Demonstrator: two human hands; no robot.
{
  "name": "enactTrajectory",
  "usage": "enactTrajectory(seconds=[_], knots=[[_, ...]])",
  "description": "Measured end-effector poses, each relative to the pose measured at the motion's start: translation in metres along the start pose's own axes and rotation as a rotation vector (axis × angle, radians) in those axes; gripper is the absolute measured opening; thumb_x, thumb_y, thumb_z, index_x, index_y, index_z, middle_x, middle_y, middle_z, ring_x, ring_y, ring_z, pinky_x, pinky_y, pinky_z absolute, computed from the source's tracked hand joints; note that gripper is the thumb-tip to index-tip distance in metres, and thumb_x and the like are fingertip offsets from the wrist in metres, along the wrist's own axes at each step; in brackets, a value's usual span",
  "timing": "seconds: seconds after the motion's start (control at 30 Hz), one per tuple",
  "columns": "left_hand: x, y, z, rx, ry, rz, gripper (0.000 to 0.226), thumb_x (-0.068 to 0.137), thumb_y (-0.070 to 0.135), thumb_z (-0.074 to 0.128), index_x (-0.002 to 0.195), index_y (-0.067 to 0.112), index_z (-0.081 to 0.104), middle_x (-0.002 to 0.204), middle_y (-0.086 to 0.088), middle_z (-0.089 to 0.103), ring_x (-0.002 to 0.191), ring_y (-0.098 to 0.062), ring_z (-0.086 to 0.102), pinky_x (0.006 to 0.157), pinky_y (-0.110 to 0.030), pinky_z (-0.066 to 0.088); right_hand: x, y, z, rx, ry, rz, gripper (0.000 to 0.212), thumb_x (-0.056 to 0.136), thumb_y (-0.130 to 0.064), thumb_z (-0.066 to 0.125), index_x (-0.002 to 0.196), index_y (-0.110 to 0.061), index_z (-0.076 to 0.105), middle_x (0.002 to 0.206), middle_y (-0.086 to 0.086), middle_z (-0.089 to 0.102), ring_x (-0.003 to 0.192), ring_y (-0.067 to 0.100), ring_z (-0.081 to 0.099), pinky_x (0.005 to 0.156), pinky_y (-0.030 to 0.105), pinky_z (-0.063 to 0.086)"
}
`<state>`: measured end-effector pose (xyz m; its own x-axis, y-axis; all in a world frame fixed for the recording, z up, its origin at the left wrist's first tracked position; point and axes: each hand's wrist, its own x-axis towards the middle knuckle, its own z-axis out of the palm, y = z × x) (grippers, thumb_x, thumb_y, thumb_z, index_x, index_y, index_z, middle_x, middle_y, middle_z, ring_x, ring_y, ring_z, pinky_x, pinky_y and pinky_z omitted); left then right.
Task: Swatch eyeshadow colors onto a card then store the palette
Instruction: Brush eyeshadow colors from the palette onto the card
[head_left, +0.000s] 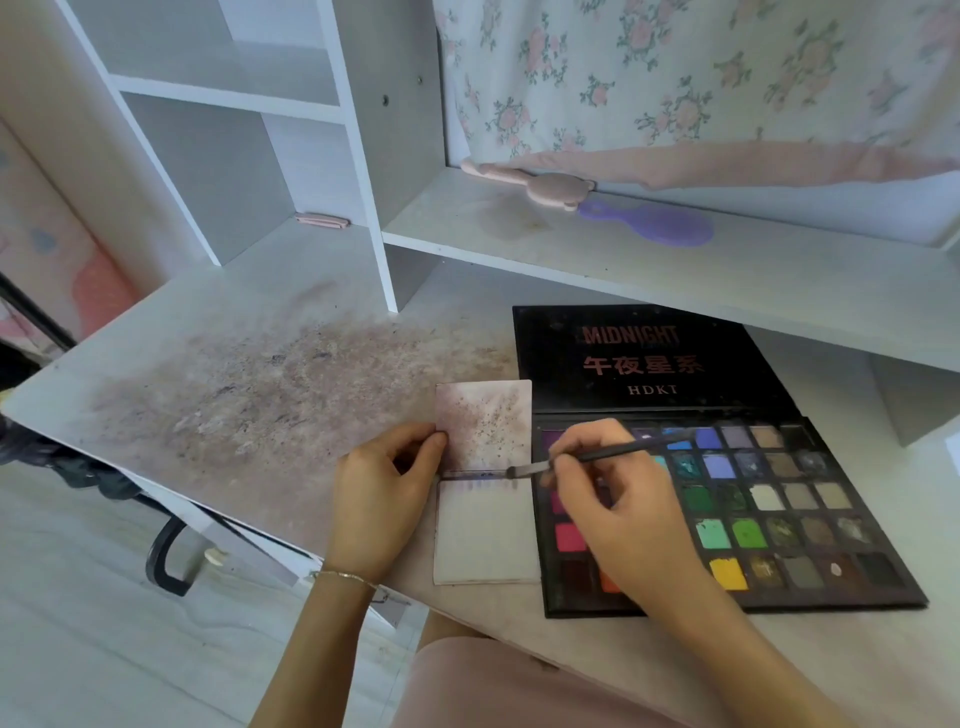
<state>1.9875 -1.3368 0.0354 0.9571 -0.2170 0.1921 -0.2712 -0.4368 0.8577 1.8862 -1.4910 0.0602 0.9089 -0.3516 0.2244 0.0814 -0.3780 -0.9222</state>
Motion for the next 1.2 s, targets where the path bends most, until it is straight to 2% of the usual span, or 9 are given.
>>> enactTrajectory(seconds=[0.17,0.3,0.43,0.7,0.77,0.93,1.1,1.2], knots=[[0.000,-0.001,-0.001,0.009,-0.014,0.030,0.010,0.083,0.012,0.064,0.085,0.016,0.073,0.073,0.018,0.065,0.074,-0.002,0.061,0.071,-0.020,0.049,0.002,0.000,0.025,-0.004,-0.151,0.005,0.015,0.083,-0.016,0.057,0.079,-0.030,0.055,0.078,-0.007,0.065,0.067,0.015,0.058,0.059,0.027,0.049],[0.004,-0.003,-0.002,0.024,-0.035,0.018,0.011,0.083,0.015,0.064,0.088,0.017,0.074,0.077,0.014,0.067,0.072,-0.003,0.063,0.071,-0.016,0.049,0.003,0.003,0.027,-0.025,-0.158,-0.006,0.017,0.083,-0.012,0.059,0.077,-0.028,0.057,0.078,-0.006,0.064,0.067,0.010,0.056,0.057,0.019,0.046],[0.005,-0.004,-0.003,0.025,-0.072,0.018,0.013,0.084,0.019,0.063,0.091,0.020,0.073,0.079,0.017,0.067,0.073,-0.001,0.063,0.073,-0.022,0.052,0.004,0.003,0.028,-0.056,-0.191,-0.021,0.016,0.083,-0.012,0.060,0.078,-0.027,0.058,0.081,-0.011,0.063,0.070,0.003,0.057,0.058,0.009,0.042],[0.004,-0.004,-0.003,0.025,-0.048,-0.013,0.012,0.083,0.020,0.064,0.091,0.020,0.073,0.078,0.016,0.068,0.078,-0.006,0.066,0.076,-0.033,0.054,0.005,0.001,0.028,-0.053,-0.231,-0.017,0.012,0.084,-0.009,0.060,0.079,-0.020,0.062,0.082,-0.013,0.061,0.073,-0.005,0.055,0.061,0.006,0.040],[0.004,-0.004,-0.002,0.027,-0.054,-0.012,0.012,0.083,0.020,0.064,0.091,0.020,0.073,0.080,0.013,0.069,0.078,-0.007,0.066,0.077,-0.035,0.054,0.005,0.001,0.029,-0.067,-0.243,-0.007,0.012,0.083,-0.010,0.060,0.079,-0.021,0.061,0.075,-0.012,0.061,0.071,-0.005,0.054,0.061,0.007,0.040],[0.005,-0.003,-0.002,0.017,-0.054,-0.023,0.012,0.083,0.020,0.063,0.091,0.019,0.073,0.081,0.009,0.071,0.079,-0.009,0.066,0.077,-0.037,0.054,0.004,0.001,0.028,-0.070,-0.269,0.015,0.012,0.083,-0.011,0.059,0.077,-0.021,0.060,0.072,-0.005,0.062,0.066,0.001,0.053,0.059,0.011,0.041],[0.004,-0.003,-0.002,0.009,-0.042,-0.027,0.011,0.083,0.019,0.064,0.089,0.017,0.073,0.079,0.008,0.070,0.078,-0.011,0.066,0.076,-0.039,0.053,0.005,0.001,0.029,-0.089,-0.258,0.012,0.012,0.083,-0.009,0.059,0.078,-0.020,0.060,0.072,-0.012,0.060,0.069,-0.003,0.053,0.060,0.010,0.040],[0.004,-0.003,-0.002,0.011,-0.044,-0.034,0.011,0.083,0.020,0.064,0.090,0.018,0.073,0.080,0.006,0.071,0.078,-0.011,0.066,0.076,-0.039,0.053,0.004,0.001,0.028,-0.082,-0.278,0.001,0.015,0.083,-0.009,0.059,0.077,-0.023,0.059,0.072,-0.006,0.062,0.067,0.001,0.054,0.058,0.011,0.041]])
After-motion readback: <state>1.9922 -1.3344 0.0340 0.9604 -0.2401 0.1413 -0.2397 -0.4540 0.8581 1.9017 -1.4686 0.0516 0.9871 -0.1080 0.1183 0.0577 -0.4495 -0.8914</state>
